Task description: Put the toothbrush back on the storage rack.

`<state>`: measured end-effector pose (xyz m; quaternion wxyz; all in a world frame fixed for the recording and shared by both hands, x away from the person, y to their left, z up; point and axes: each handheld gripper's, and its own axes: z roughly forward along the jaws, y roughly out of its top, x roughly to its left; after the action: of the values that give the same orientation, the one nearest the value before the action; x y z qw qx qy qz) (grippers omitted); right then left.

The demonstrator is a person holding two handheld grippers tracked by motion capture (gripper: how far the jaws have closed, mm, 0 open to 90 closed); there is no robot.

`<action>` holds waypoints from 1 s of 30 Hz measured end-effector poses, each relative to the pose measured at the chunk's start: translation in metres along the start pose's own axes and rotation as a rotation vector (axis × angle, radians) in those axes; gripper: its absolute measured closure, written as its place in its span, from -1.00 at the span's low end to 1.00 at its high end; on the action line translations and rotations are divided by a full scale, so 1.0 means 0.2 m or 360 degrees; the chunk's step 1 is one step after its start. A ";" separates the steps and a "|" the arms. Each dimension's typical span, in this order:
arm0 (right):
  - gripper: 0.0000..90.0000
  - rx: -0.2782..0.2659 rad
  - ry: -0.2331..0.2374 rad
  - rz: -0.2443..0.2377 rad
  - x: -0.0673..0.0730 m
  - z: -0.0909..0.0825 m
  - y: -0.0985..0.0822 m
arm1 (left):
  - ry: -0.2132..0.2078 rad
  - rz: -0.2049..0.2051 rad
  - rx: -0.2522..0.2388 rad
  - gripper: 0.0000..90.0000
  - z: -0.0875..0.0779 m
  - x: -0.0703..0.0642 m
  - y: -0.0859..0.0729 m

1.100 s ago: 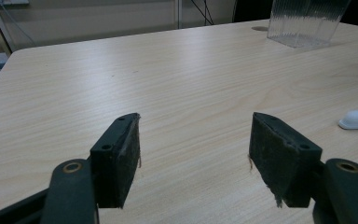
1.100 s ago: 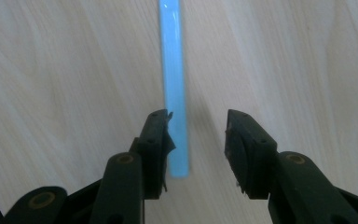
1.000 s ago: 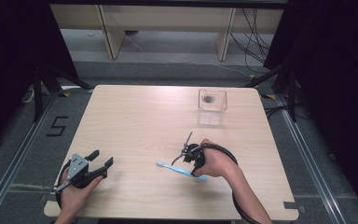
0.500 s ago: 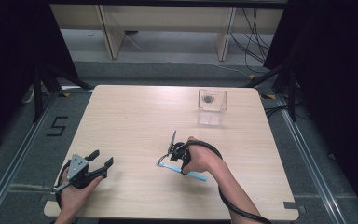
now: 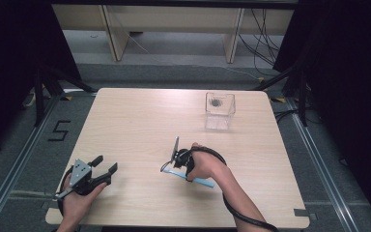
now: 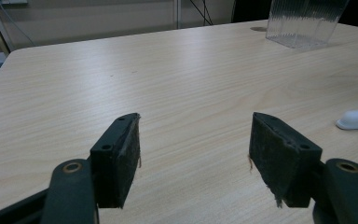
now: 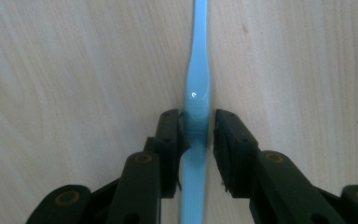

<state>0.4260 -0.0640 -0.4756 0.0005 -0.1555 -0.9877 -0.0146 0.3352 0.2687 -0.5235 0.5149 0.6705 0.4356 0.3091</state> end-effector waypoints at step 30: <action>0.75 0.0064 -0.0055 -0.0023 0.03 0.01 0.03 | -0.0011 0.0005 0.0002 -0.26 0.00 0.00 0.00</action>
<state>0.4216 -0.0563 -0.4769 -0.0137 -0.1485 -0.9888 0.0079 0.3344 0.2681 -0.5233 0.5154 0.6726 0.4329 0.3074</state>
